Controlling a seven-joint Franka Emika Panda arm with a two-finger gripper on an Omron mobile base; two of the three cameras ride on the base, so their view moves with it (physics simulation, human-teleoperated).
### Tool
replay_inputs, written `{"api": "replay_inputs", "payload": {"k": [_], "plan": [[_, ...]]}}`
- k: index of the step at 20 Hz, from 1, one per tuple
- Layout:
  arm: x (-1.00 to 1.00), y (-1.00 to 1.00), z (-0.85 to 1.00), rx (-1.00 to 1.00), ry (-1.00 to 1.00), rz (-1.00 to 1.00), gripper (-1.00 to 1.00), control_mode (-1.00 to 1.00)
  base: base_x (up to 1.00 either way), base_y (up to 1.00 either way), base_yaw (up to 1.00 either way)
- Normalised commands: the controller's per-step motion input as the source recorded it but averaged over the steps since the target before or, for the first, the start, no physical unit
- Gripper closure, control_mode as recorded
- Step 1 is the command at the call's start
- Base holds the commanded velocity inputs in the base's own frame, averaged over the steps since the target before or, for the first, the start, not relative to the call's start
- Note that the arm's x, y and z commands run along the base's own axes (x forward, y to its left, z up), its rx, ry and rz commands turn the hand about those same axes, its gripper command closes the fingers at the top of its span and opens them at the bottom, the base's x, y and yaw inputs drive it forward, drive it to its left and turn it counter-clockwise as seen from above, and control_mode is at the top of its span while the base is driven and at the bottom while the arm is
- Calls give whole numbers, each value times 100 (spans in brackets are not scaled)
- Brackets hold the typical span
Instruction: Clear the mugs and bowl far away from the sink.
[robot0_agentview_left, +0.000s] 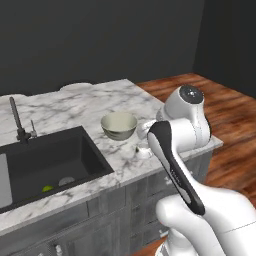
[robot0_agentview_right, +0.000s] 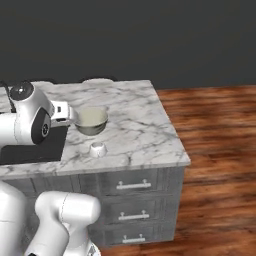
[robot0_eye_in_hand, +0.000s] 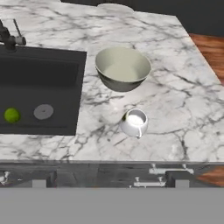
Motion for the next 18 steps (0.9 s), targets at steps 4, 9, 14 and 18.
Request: {"api": "replay_inputs", "payload": {"k": [4,9,14,18], "plan": [[0,0,0,0,0,0,-100,100,50,-5,12],[54,-10,-52,0,3,4,-100,-100,0,0,0],[26,-58,-87,0,16,-8,-100,-100,0,0,0],[13,-29,-76,0,20,-15,-100,-100,0,0,0]]}}
